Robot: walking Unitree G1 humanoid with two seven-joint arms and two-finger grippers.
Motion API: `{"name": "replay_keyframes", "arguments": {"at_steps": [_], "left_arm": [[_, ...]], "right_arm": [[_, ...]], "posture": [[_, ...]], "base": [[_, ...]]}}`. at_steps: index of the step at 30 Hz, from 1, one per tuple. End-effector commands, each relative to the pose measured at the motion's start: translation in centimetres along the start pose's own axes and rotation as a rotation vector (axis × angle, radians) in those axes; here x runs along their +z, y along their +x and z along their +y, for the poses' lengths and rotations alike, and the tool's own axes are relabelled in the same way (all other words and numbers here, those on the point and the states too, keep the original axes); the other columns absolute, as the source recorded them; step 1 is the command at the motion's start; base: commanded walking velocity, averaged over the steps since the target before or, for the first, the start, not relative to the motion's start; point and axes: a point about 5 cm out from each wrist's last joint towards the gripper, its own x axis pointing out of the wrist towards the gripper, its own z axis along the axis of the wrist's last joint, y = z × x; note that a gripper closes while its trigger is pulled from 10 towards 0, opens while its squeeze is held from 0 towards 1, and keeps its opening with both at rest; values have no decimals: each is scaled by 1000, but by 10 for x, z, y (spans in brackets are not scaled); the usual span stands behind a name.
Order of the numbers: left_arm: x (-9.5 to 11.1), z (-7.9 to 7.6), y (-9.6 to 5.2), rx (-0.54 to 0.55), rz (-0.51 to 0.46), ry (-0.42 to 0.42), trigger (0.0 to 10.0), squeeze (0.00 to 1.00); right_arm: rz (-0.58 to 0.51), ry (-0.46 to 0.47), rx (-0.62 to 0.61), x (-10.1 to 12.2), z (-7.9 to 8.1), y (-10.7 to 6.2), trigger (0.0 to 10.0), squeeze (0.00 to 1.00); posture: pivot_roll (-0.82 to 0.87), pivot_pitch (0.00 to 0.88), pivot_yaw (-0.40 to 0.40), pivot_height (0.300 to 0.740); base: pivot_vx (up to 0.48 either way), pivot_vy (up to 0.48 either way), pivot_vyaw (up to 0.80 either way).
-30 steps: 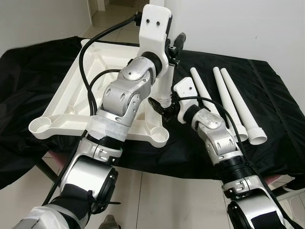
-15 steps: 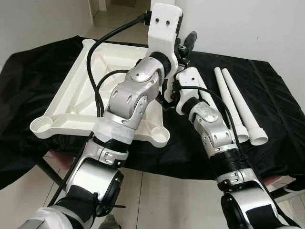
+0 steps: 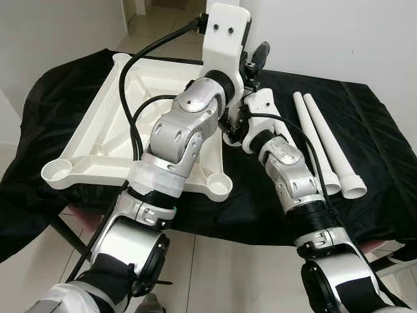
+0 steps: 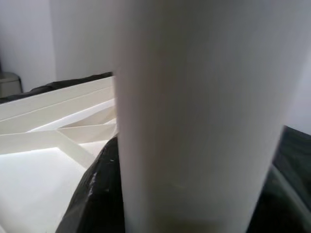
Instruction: Building children table
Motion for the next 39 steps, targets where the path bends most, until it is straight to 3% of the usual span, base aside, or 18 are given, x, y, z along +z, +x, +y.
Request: {"name": "replay_keyframes", "arguments": {"at_steps": [1, 9, 10, 14, 18, 19, 21, 22, 29, 30, 39], "left_arm": [[2, -9, 1, -47, -8, 9, 10000, 0], [2, -15, 1, -72, -15, 28, 10000, 0], [2, -16, 0, -84, -15, 12, 10000, 1000], [1, -18, -1, -102, -16, -5, 10000, 1000], [2, -21, -3, -143, -20, -26, 10000, 1000], [2, -21, -4, -154, -18, -25, 10000, 1000], [2, -21, -4, -154, -18, -25, 10000, 1000], [1, -21, -6, -156, -12, -21, 10000, 1000], [-4, -17, -12, -151, 0, -28, 10000, 1000], [-5, -13, -17, -139, -4, -31, 10000, 0], [-17, 3, -35, -86, 10, -24, 10000, 0]], "right_arm": [[-20, -17, 11, 6, 1, 4, 0, 0], [-16, -1, -27, 4, -3, 3, 0, 0], [-17, 4, -38, 3, -3, 3, 0, 0], [-17, 14, -56, 3, -4, 3, 0, 0], [-21, 37, -92, 2, -6, 3, 1098, 0], [-22, 54, -114, 2, -7, 3, 4784, 0], [-22, 54, -114, 2, -7, 3, 4784, 0], [-22, 70, -135, 1, -8, 3, 10000, 0], [-19, 114, -196, -3, -12, 1, 10000, 0], [-20, 135, -241, -5, -17, -2, 10000, 0], [-39, 213, -380, -10, -28, -11, 10000, 0]], "posture": [[180, 0, -51, 740], [179, 0, -49, 740], [180, 0, -50, 740], [180, 0, -50, 740], [182, 0, -50, 740], [182, 0, -50, 740], [182, 0, -50, 740], [182, 0, -50, 740], [186, 0, -54, 740], [186, 0, -56, 740], [184, 0, -55, 740]], "base": [[0, 0, 0], [0, 0, 0], [0, 0, 0], [0, 0, 0], [0, 0, 0], [0, 0, 0], [0, 0, 0], [0, 0, 0], [0, 0, 0], [0, 0, 0], [0, 0, 0]]}}
